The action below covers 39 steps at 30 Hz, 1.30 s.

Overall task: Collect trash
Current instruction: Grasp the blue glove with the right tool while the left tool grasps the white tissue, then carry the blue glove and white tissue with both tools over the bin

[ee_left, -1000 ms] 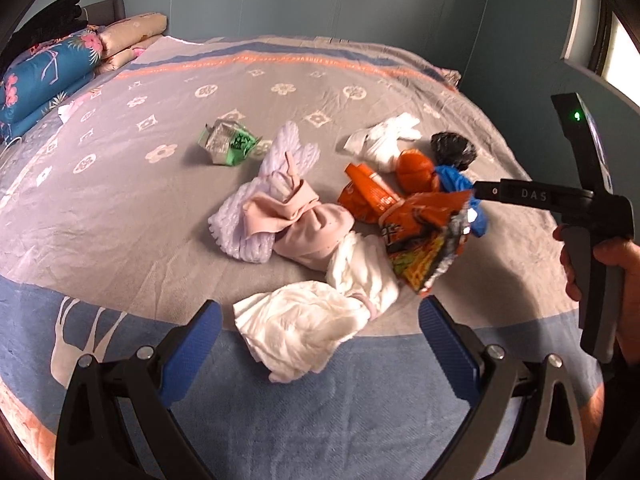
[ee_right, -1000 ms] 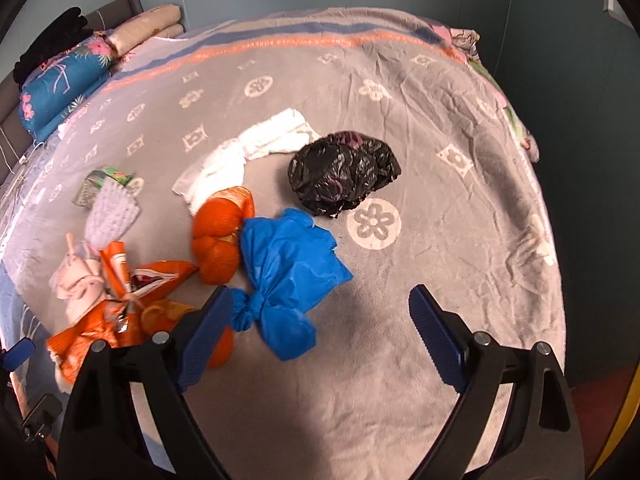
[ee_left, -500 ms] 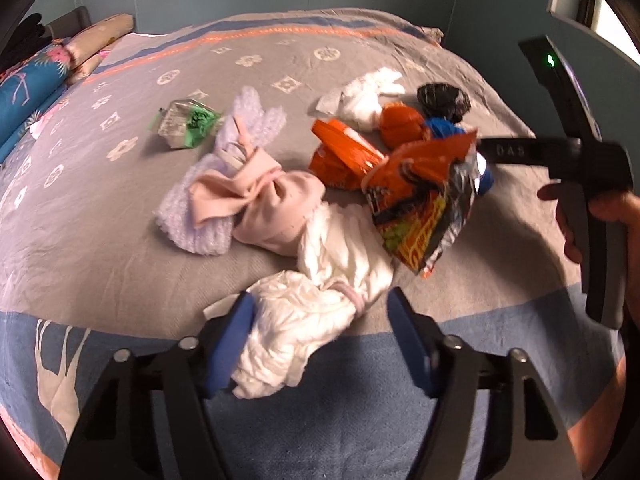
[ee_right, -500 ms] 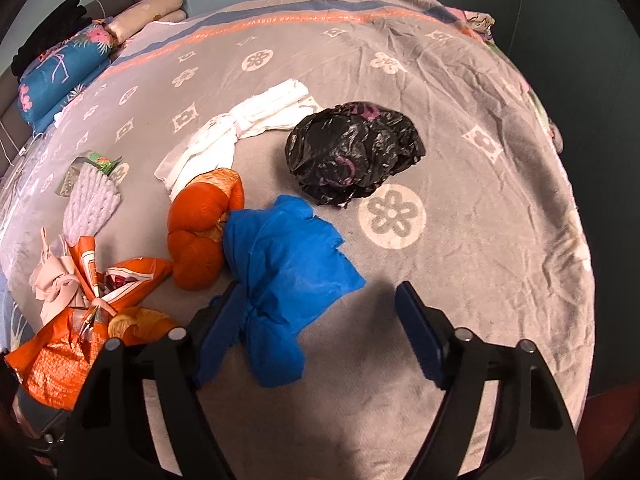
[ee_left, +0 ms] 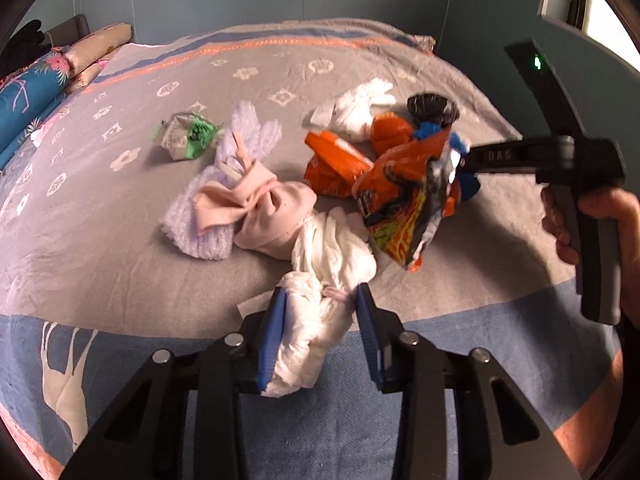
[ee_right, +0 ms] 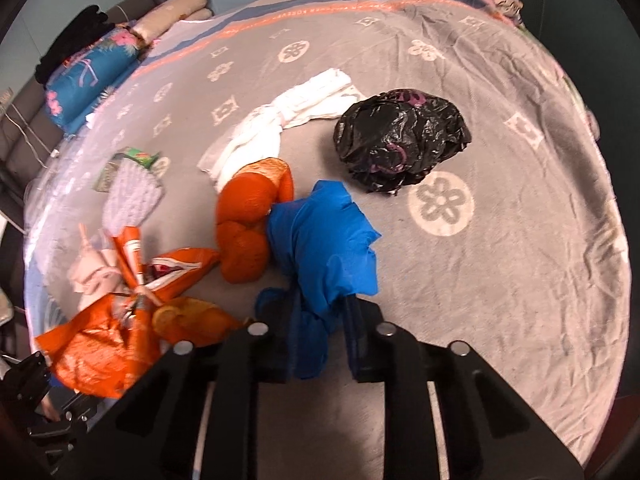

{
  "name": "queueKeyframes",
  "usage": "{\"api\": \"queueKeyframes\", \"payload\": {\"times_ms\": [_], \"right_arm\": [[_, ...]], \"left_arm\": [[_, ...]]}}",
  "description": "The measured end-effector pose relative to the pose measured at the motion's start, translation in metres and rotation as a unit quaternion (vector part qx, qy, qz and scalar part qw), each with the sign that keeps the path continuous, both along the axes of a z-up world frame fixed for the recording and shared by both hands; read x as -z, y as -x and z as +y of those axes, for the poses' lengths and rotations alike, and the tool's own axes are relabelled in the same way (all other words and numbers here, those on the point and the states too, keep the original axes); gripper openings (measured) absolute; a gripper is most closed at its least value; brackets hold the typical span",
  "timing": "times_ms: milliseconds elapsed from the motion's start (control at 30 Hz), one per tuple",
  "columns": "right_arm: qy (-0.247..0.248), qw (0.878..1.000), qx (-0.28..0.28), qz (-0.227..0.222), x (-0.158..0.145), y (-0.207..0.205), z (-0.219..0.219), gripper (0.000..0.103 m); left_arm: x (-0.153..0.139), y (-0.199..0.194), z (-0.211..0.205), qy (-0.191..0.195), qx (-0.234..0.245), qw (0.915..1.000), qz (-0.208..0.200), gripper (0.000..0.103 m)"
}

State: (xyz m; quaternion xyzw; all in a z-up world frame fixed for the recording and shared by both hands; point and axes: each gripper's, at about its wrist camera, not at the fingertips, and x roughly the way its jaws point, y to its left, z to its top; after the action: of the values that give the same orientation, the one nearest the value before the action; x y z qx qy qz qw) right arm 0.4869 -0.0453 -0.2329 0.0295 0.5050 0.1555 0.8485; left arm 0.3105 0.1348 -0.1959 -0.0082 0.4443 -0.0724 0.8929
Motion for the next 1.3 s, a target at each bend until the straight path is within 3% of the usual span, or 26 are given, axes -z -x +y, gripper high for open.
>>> {"api": "queueKeyframes", "payload": {"times_ms": [200,500,800,967,1133,1300], "right_arm": [[-0.076,0.997,0.012,0.024,-0.010,-0.002,-0.017,0.009],[-0.130,0.991,0.013,-0.004,-0.051,0.009,-0.031,0.009],[-0.127,0.991,-0.014,-0.047,-0.094,0.052,-0.036,0.009],[-0.130,0.989,-0.018,-0.062,-0.117,0.077,-0.042,0.009],[-0.120,0.990,-0.020,-0.075,-0.139,0.103,-0.056,0.009],[-0.104,0.989,-0.028,-0.097,-0.162,0.135,-0.078,0.009]], "left_arm": [[-0.020,0.010,0.019,0.041,-0.021,0.9984,-0.034,0.033],[-0.033,0.015,0.054,0.074,-0.083,0.9919,-0.062,0.033],[-0.054,0.028,0.073,0.072,-0.136,0.9825,-0.104,0.032],[-0.069,0.041,0.086,0.098,-0.158,0.9748,-0.124,0.029],[-0.084,0.059,0.088,0.114,-0.168,0.9689,-0.141,0.028],[-0.099,0.073,0.076,0.109,-0.160,0.9690,-0.153,0.028]]}}
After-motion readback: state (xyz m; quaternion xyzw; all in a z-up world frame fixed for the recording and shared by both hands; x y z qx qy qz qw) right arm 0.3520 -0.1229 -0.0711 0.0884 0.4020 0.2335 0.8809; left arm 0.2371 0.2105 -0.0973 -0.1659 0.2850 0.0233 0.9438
